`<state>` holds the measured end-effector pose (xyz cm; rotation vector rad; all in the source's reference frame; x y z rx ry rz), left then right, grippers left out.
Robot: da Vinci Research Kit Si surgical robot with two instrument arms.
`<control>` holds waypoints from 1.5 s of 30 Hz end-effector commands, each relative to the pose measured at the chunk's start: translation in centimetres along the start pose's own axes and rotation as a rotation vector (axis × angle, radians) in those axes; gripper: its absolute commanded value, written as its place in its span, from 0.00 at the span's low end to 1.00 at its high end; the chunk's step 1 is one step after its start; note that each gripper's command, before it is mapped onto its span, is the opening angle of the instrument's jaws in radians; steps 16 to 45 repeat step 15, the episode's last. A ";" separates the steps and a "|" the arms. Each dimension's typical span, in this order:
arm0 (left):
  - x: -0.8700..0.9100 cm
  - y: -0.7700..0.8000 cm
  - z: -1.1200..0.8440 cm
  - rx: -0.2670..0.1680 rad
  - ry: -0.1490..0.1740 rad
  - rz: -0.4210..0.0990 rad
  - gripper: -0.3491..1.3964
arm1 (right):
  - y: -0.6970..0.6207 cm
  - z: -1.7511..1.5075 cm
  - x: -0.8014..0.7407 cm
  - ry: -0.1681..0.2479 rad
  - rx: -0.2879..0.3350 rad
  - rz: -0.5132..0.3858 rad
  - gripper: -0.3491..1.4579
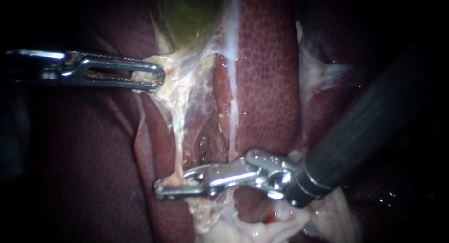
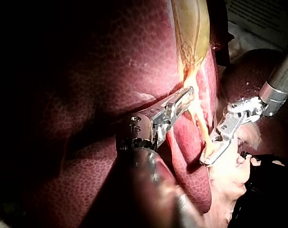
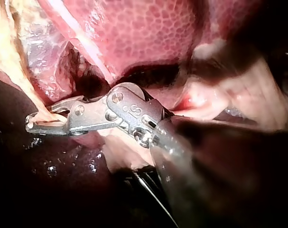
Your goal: Clipping first clip left tube
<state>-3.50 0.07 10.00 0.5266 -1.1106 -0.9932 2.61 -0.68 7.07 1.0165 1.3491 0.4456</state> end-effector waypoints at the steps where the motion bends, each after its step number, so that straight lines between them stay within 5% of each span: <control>1: 0.00 0.00 0.00 0.000 0.000 0.000 0.00 | 0.01 0.01 -0.02 -0.002 0.003 0.000 0.00; 45: 0.00 0.00 -0.01 0.000 0.000 0.000 0.00 | 0.04 -0.02 -0.03 -0.004 0.006 0.000 0.00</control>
